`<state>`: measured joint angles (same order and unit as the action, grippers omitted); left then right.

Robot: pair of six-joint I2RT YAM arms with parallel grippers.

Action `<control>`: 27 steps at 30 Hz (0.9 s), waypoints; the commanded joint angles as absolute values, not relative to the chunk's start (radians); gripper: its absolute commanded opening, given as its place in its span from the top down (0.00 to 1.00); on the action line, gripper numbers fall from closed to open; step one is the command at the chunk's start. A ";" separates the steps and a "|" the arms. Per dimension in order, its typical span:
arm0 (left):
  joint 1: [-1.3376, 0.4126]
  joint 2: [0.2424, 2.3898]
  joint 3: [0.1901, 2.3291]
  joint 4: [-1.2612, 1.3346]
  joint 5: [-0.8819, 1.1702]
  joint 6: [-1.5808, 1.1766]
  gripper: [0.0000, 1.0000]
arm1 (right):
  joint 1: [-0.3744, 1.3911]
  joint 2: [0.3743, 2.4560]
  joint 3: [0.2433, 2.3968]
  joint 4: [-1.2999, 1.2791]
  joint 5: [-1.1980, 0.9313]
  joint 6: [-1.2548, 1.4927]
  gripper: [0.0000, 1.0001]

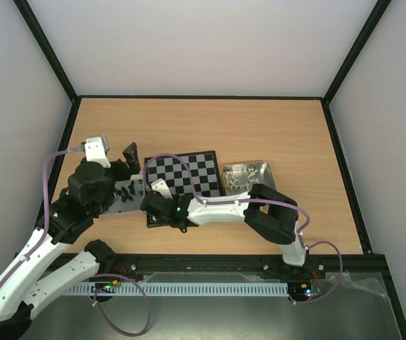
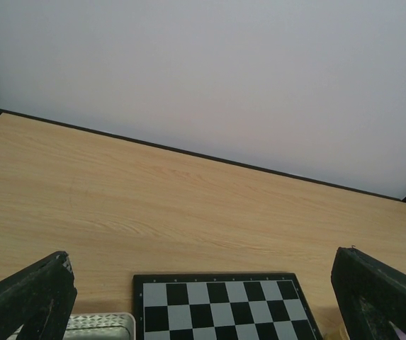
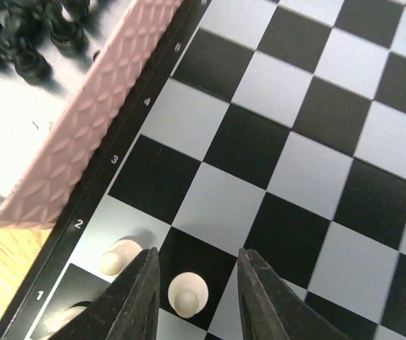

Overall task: Set up the chess pieces on the board
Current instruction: Place the chess piece on the chessboard, then pick up the chess piece from the storage box.

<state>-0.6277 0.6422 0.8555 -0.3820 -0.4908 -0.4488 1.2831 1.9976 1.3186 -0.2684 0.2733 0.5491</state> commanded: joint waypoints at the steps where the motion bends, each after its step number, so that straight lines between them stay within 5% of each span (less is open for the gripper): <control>1: -0.622 0.641 0.900 -0.390 -0.496 -0.469 0.00 | 1.271 1.878 1.324 -0.294 0.343 0.602 0.70; 8: -0.621 0.640 0.912 -0.394 -0.497 -0.482 0.00 | 1.195 1.671 1.170 -0.264 0.372 0.708 0.69; 16: -0.620 0.667 0.872 -0.359 -0.422 -0.470 0.00 | 0.916 1.421 0.979 -0.366 0.380 0.797 0.59; 27: -0.618 0.738 0.856 -0.320 -0.310 -0.471 0.00 | 0.538 1.380 0.749 -0.353 0.093 0.759 0.63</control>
